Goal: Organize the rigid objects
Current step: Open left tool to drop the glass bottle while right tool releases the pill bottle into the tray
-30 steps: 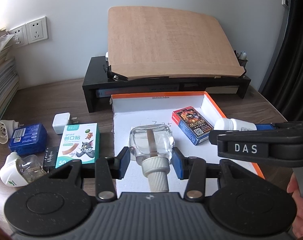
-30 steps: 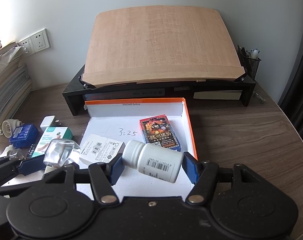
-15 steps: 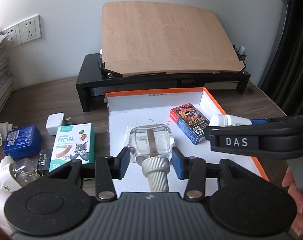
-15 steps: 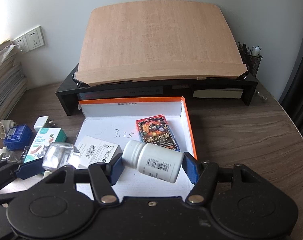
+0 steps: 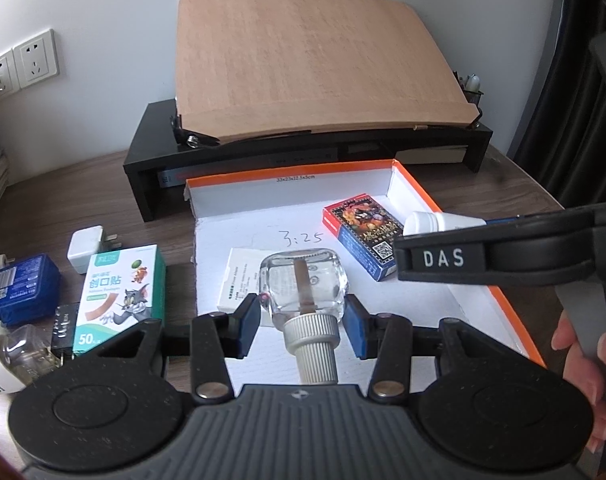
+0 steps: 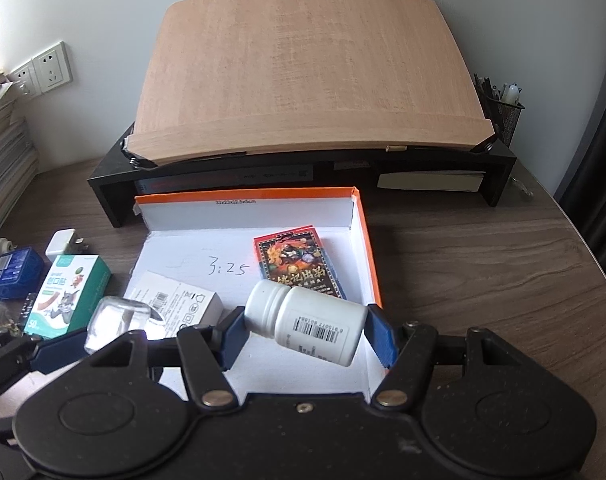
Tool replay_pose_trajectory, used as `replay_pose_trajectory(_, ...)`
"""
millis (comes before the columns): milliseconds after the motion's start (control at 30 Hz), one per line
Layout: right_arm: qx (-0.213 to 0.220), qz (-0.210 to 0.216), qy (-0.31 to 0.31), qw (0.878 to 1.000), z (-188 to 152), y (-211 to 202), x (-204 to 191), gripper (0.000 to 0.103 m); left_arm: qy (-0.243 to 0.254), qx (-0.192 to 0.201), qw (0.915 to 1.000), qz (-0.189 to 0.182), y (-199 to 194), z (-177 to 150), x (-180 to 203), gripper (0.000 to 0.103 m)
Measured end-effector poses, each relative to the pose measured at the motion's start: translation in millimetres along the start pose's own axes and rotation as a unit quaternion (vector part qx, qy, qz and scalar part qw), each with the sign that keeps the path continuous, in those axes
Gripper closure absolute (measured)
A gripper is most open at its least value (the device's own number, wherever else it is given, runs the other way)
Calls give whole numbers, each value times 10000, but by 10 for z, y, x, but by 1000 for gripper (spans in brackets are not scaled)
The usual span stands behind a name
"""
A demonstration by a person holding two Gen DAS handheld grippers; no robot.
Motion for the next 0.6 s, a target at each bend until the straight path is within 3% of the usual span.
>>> replay_pose_trajectory(567,210,-294,308,9989,42,-199,244,26,7,-98,9991,-424,81,3,220,56)
replay_pose_trajectory(600,225,-307,338,9987,38,-230,259,26,24,-74,9989,-469,58,8,241,49)
Point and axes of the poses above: each gripper's, at about its wrist camera, not at the fingertips, and y roughly the way its jaws point, x to its right, z to its top, the point moved 8 cm from there along y, roughly the way its jaws point, and after that the axes turned 13 degrees about -z, right-handed, at the moved point
